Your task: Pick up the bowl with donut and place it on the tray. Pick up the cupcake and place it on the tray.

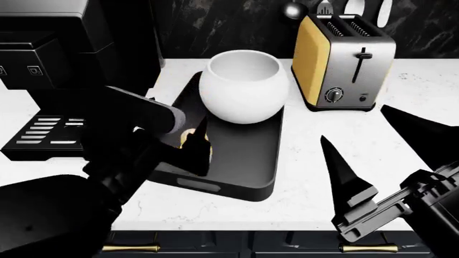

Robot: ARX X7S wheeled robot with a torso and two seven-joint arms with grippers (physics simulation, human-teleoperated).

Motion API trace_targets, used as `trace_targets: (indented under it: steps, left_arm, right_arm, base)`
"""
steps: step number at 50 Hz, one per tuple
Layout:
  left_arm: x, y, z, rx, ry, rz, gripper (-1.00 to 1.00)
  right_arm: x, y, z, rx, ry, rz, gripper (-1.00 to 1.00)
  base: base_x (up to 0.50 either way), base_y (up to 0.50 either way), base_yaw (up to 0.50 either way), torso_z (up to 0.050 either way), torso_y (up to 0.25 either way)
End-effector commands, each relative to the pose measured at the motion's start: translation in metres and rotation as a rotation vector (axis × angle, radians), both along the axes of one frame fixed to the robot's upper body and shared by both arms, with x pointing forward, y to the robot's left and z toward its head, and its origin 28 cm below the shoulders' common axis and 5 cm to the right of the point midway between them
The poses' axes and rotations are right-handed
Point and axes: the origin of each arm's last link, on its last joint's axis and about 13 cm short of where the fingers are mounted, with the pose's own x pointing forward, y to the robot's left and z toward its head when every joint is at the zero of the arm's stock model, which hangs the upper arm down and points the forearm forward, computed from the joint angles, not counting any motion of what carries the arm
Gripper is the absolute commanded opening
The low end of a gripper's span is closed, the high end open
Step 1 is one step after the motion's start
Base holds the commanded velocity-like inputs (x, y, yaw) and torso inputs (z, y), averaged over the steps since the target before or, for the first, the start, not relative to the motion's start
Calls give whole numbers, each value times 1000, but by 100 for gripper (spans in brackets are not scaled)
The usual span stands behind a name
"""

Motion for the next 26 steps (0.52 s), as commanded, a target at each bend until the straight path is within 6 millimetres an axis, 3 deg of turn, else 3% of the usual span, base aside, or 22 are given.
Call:
trace_targets:
  steps: [1,26]
  left_arm:
    - [-38,7,-3,-45,-66,40,100]
    - [-115,42,-33,-52,-248,-28,100]
  right_arm:
    - [-12,8,-3,24,-25,-20,100]
    - [-36,17,-28,70,-62,-45,100]
  base:
    - [0,0,0,0,0]
    - [0,0,0,0,0]
